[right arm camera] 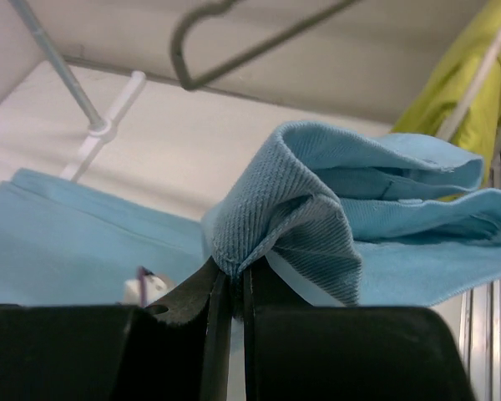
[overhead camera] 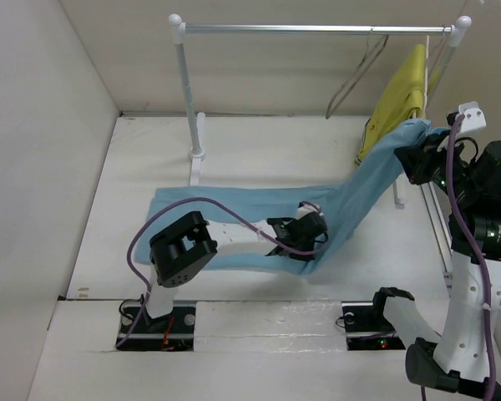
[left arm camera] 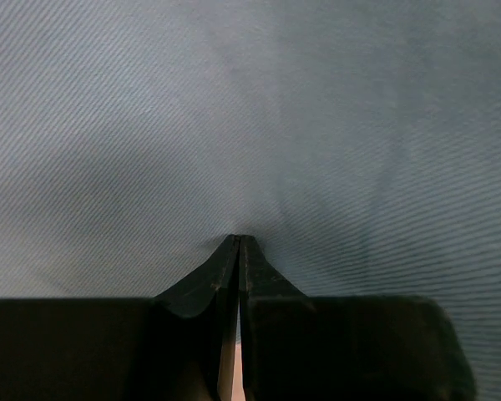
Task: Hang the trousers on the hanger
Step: Fold the trousers at the center of the board.
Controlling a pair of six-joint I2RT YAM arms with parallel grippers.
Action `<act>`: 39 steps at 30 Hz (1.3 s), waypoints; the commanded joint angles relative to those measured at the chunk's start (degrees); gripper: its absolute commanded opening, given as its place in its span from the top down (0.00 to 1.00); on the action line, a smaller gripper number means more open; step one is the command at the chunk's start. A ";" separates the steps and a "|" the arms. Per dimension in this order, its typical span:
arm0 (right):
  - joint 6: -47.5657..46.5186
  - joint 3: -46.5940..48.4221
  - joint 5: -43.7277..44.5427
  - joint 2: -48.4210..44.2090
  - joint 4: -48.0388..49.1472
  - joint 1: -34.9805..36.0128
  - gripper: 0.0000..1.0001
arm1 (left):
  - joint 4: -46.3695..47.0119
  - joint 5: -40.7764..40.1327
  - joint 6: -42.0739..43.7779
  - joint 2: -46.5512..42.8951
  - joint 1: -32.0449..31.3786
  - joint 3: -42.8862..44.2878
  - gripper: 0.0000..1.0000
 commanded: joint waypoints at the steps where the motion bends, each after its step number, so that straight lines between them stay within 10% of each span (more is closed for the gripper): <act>1: -0.77 5.39 -2.10 0.67 5.18 2.83 1.00 | -0.45 2.65 0.32 3.51 -3.89 8.26 1.00; 12: 4.15 1.08 11.21 4.17 15.99 30.15 1.00 | -9.50 -14.82 -0.91 -25.10 8.74 -5.95 1.00; 16: 4.68 2.66 19.67 9.71 21.08 47.52 1.00 | -16.09 -18.18 -0.12 -41.78 24.78 -7.71 1.00; 24: 5.91 9.07 22.42 30.53 34.53 64.00 1.00 | -19.97 -13.10 5.32 -56.24 54.15 2.64 0.94; 30: 8.37 19.00 16.71 55.75 41.13 74.10 1.00 | -25.15 -20.45 4.01 -56.85 54.20 13.81 0.91; 34: 10.48 18.15 13.19 62.80 40.70 77.46 0.45 | -28.40 -23.63 4.45 -58.26 54.20 15.85 0.78; 39: 7.77 7.52 7.22 56.76 38.78 76.06 0.30 | -26.21 -16.37 4.10 -61.51 54.20 2.68 0.58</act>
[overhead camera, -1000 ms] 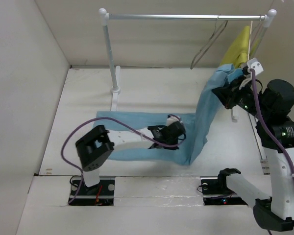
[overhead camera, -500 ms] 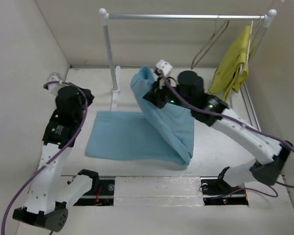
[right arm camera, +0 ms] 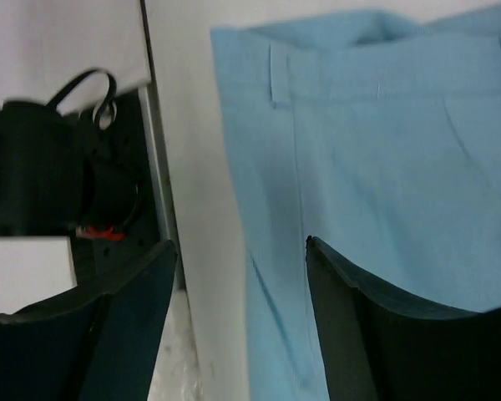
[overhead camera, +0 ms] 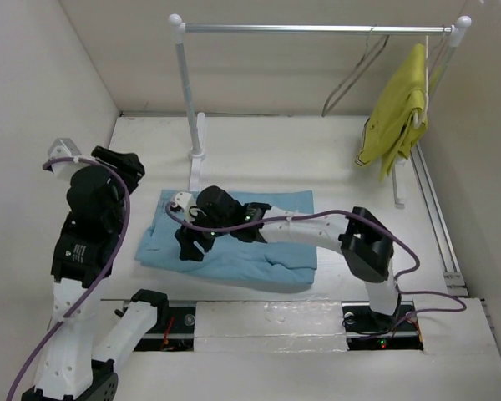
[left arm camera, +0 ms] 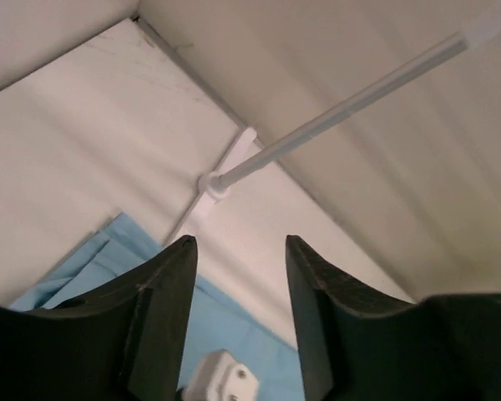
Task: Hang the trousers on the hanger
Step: Fold the trousers at the center of the board.
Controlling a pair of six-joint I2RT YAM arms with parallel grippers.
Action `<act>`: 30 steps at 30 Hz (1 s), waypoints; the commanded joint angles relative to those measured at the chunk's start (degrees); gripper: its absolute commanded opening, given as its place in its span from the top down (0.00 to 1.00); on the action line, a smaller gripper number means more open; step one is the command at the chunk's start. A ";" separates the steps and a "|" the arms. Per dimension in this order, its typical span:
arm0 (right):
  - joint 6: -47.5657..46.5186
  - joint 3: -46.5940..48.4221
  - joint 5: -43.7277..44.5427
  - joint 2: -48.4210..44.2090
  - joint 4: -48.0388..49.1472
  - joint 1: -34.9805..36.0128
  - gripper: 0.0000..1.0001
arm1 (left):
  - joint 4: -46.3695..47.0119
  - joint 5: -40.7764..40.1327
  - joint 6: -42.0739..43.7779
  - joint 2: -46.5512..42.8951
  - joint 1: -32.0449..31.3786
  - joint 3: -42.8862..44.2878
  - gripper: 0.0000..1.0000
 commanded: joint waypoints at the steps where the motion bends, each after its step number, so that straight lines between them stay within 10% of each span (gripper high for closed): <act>1: -2.27 -4.46 -5.01 -12.56 2.12 -3.13 0.32 | -0.64 5.03 0.23 -1.36 0.10 -11.30 0.54; 4: -3.95 -16.06 -1.86 -22.14 0.01 -5.59 0.53 | 5.32 13.99 0.84 -0.59 0.10 -22.73 0.52; 6: -4.21 -23.88 1.39 -26.12 -1.85 -7.87 0.86 | 11.12 20.03 1.19 1.61 0.10 -27.95 0.51; 9: -3.95 -33.97 3.07 -31.49 -3.61 -10.77 1.00 | 19.39 28.47 1.90 9.25 0.10 -34.73 0.51; 16: 1.22 -54.64 11.23 -39.85 0.77 -13.07 1.00 | 26.52 26.22 0.94 27.79 4.47 -37.73 0.54; 27: 5.81 -65.24 13.97 -47.93 -1.58 -13.07 1.00 | 22.39 23.22 -1.79 24.39 10.74 -37.56 0.59; 30: 2.12 -59.27 14.59 -52.15 -9.75 -14.64 0.79 | 23.27 23.42 0.05 19.91 6.71 -32.12 0.63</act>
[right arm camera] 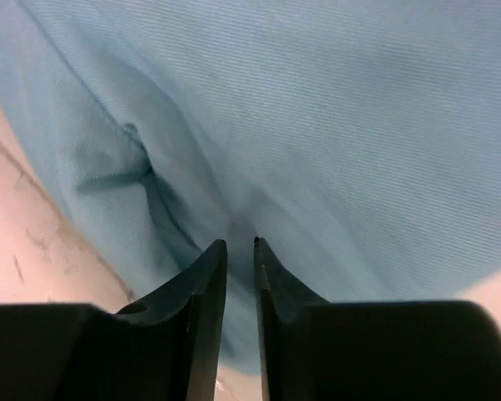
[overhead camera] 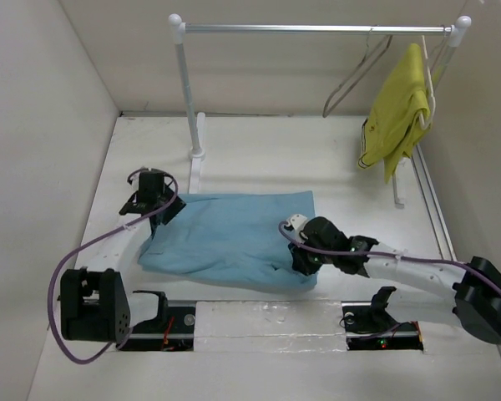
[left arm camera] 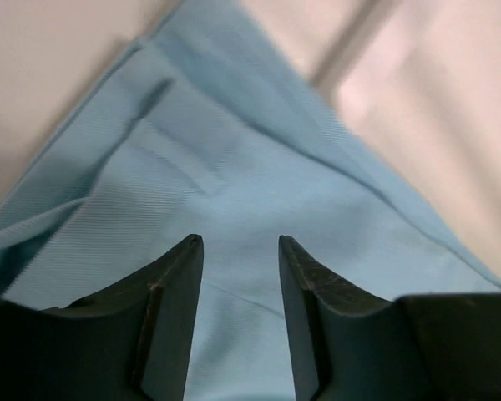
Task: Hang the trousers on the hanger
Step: Fold the trousers at the center of the board, then pick up the hanger from the clothesline.
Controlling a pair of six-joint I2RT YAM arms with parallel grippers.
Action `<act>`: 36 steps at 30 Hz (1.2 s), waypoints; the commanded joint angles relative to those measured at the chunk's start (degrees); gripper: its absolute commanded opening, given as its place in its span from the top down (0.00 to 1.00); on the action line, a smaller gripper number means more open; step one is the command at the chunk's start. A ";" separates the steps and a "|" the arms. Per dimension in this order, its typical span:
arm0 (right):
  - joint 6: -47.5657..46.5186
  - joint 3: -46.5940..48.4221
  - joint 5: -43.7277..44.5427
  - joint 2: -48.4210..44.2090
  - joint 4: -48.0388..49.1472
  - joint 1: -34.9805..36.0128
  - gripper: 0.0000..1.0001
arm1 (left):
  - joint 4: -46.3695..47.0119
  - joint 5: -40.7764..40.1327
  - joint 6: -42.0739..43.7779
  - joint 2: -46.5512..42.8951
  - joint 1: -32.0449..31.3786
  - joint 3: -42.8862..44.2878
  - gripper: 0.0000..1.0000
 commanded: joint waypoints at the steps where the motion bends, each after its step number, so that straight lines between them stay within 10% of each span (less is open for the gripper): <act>1: -3.89 11.39 2.13 -4.24 -11.84 -2.16 0.73 | 0.41 -1.67 1.97 -5.32 -7.53 8.30 0.64; 5: -12.76 31.97 1.17 -4.26 -19.78 -8.31 0.57 | -3.19 -7.83 5.75 -1.64 -21.71 22.17 0.87; 8: -16.38 48.24 -0.68 -2.67 -22.08 -14.11 1.00 | -3.81 -8.28 7.42 2.40 -28.40 27.90 1.00; 15: -13.14 67.16 -8.13 2.15 -16.64 -31.68 1.00 | 3.21 0.59 6.64 1.62 -32.19 22.31 0.98; 21: 0.38 67.37 -17.36 6.99 -6.90 -43.72 0.43 | 4.01 4.03 7.25 -0.40 -32.19 17.55 0.67; 24: 7.07 65.16 -20.19 8.22 -0.21 -46.20 0.31 | 4.01 3.85 8.04 -1.37 -32.19 16.41 0.62; 36: 22.90 56.80 -24.94 14.64 23.19 -46.56 0.28 | 4.80 5.17 8.31 -0.67 -32.19 14.03 0.61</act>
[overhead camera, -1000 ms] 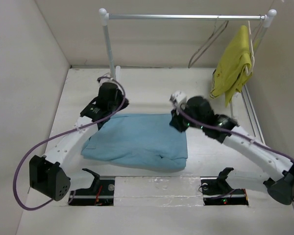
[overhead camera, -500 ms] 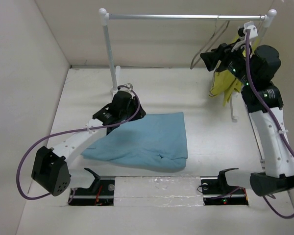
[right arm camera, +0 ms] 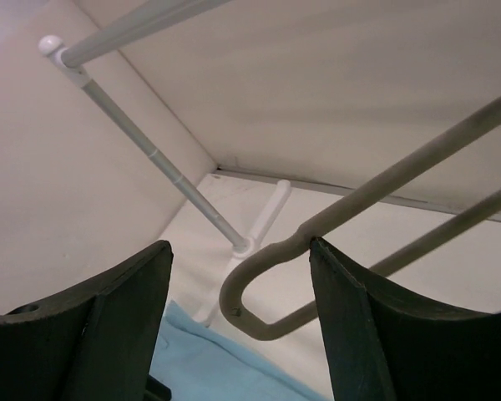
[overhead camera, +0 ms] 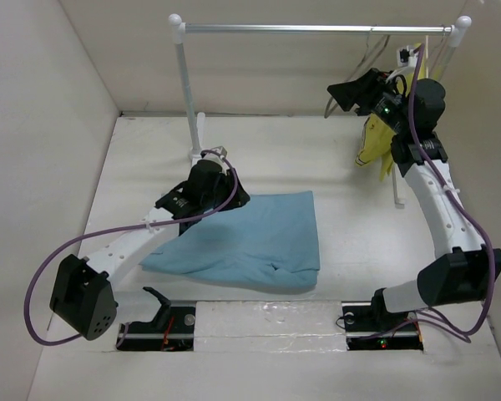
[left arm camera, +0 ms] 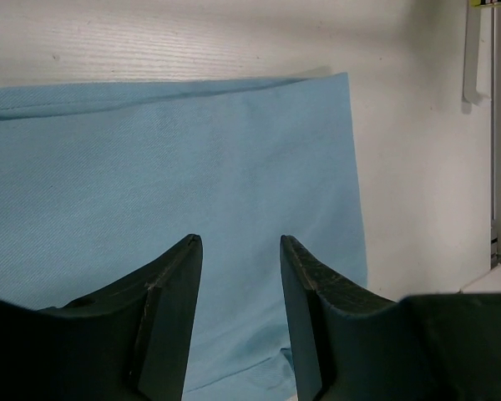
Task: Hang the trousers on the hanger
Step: Pick up the hanger from the clothesline.
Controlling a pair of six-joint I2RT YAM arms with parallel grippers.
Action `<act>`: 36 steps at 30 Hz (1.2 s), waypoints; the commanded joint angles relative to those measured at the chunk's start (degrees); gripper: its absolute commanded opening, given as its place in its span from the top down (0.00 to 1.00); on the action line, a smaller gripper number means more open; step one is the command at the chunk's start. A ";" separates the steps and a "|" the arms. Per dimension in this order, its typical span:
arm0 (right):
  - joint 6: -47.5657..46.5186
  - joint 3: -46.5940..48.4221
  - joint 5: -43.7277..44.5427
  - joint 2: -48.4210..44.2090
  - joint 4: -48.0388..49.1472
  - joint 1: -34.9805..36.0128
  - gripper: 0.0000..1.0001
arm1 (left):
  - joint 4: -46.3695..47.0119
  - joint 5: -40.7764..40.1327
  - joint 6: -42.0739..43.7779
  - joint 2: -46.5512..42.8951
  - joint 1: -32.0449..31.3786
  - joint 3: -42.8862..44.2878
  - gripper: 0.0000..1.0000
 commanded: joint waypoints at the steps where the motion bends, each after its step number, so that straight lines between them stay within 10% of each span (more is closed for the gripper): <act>1: 4.30 -0.09 -0.51 0.09 9.48 0.94 0.27 | 1.24 0.14 1.21 -1.04 -0.11 -0.26 0.61; 23: 11.50 -2.46 9.17 5.53 13.25 5.51 0.29 | 0.89 -0.38 0.42 -0.95 -0.11 -0.88 0.61; 36: 6.95 -2.82 8.82 1.68 10.47 6.56 0.74 | 0.45 -0.12 0.68 0.01 -0.11 0.61 0.61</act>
